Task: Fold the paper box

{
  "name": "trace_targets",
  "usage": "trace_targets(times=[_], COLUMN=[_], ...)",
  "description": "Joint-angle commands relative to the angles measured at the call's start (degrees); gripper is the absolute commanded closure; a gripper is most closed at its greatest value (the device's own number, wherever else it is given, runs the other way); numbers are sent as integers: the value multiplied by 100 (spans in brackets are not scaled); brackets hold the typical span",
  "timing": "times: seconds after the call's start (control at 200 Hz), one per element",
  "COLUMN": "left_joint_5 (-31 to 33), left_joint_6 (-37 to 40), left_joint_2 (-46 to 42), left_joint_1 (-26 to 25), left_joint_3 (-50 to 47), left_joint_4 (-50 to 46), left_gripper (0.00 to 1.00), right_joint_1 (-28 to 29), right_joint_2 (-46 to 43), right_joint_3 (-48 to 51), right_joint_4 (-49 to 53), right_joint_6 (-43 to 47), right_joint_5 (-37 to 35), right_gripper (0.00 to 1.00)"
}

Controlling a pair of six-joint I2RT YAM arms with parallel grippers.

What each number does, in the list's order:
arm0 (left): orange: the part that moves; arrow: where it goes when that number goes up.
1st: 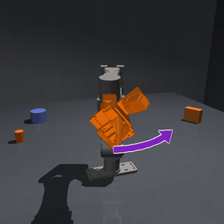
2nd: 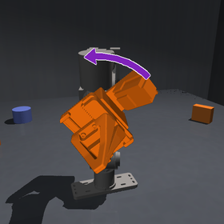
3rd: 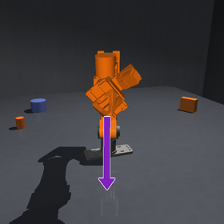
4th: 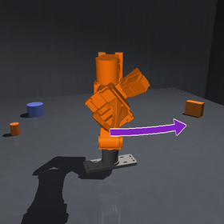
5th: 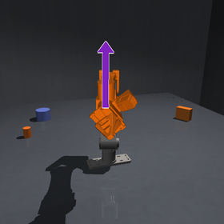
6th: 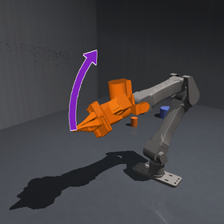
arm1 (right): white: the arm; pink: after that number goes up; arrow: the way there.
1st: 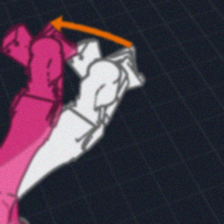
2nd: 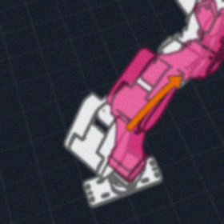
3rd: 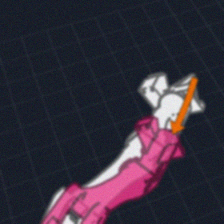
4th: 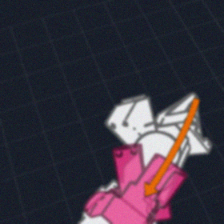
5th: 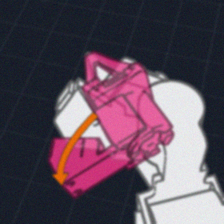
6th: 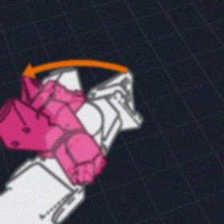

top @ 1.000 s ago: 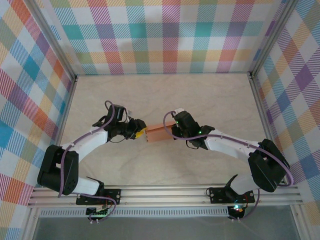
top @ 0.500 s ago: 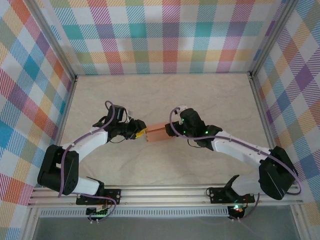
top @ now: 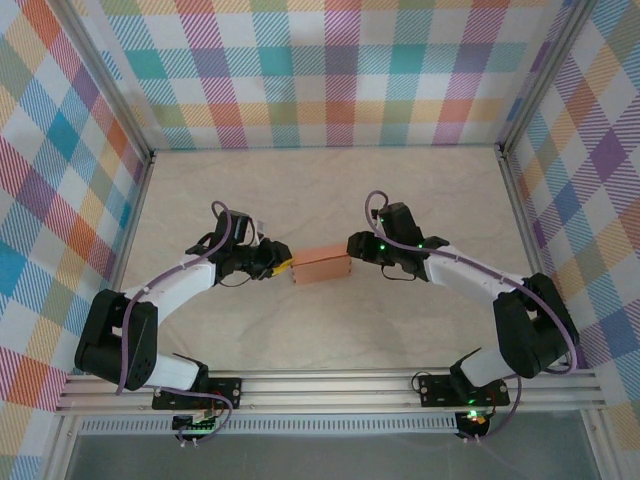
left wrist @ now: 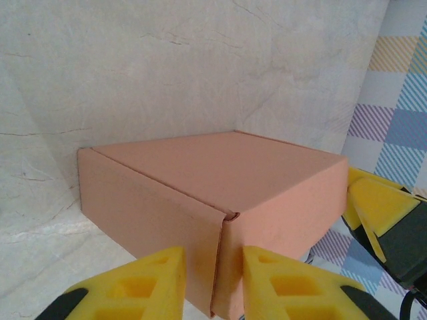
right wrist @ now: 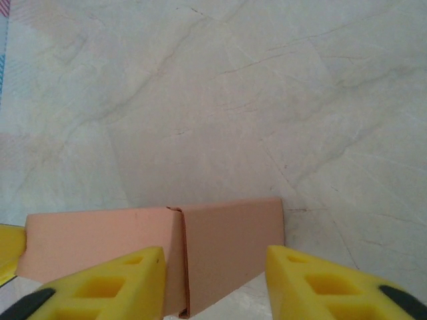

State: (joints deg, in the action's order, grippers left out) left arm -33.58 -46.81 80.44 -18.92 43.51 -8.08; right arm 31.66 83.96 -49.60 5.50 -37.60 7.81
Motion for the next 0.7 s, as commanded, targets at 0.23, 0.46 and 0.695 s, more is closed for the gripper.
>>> trace_targets(times=[0.23,0.46,0.695], left_joint_5=[708,678,767], left_joint_6=[112,112,168], left_joint_2=[325,607,524], left_joint_1=[37,37,38], left_joint_3=[-776,-966,-851], left_joint_4=[-440,-148,-250], left_gripper=[82,86,95], right_joint_1=[-11,-11,-6], right_joint_2=[261,178,-127], right_joint_3=[525,742,391], right_joint_4=[-270,-617,-532], right_joint_6=[-81,144,217], right_joint_5=[108,126,244], right_gripper=[72,94,72])
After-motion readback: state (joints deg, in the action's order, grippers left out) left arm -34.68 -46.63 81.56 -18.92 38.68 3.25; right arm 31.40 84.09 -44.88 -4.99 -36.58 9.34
